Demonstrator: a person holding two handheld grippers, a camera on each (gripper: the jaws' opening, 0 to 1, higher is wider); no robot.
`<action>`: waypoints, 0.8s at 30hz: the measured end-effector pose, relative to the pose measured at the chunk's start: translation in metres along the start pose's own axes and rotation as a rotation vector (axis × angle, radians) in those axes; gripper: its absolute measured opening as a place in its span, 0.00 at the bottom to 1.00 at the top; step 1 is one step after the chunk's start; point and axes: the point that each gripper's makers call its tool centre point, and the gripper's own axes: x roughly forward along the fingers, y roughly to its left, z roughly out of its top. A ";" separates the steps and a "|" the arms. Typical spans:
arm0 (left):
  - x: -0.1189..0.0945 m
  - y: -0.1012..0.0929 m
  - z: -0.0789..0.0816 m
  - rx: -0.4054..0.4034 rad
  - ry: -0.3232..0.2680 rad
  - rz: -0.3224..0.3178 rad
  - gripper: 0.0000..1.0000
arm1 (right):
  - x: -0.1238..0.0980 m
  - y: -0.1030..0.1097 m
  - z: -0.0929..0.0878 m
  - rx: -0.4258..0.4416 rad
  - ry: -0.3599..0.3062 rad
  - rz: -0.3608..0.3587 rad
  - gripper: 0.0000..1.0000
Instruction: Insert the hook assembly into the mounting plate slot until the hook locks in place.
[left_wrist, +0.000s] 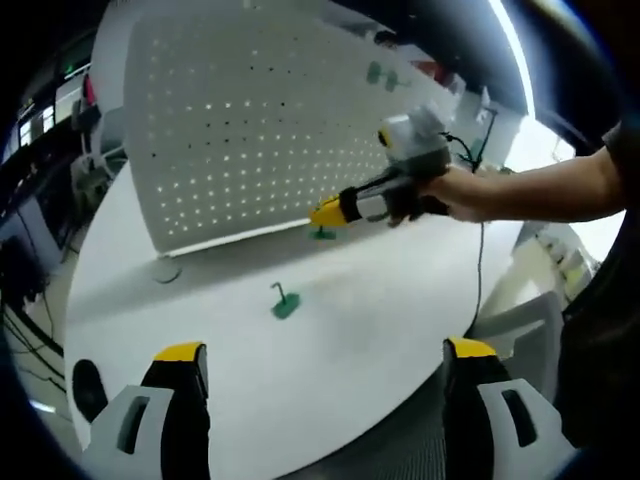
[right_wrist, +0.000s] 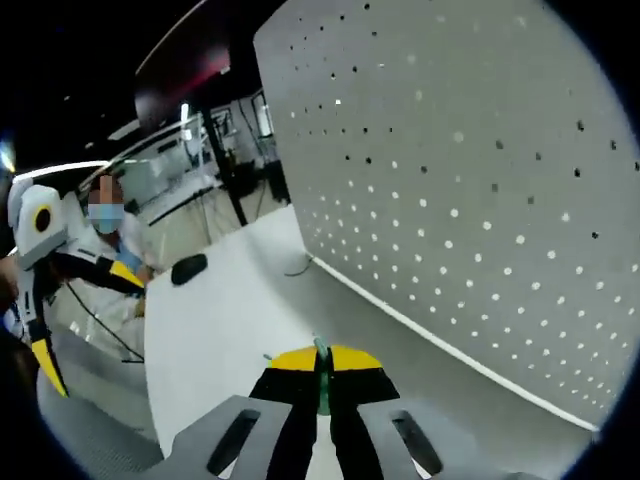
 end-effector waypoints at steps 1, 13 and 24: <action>-0.001 0.000 0.002 0.002 -0.005 0.001 0.99 | -0.004 -0.001 0.005 -0.006 -0.016 -0.013 0.00; -0.002 -0.006 0.036 0.072 -0.066 -0.012 0.99 | -0.057 -0.004 0.036 0.132 -0.187 -0.116 0.00; 0.011 -0.025 0.081 0.008 -0.169 -0.069 0.85 | -0.103 0.037 0.062 0.301 -0.388 -0.137 0.00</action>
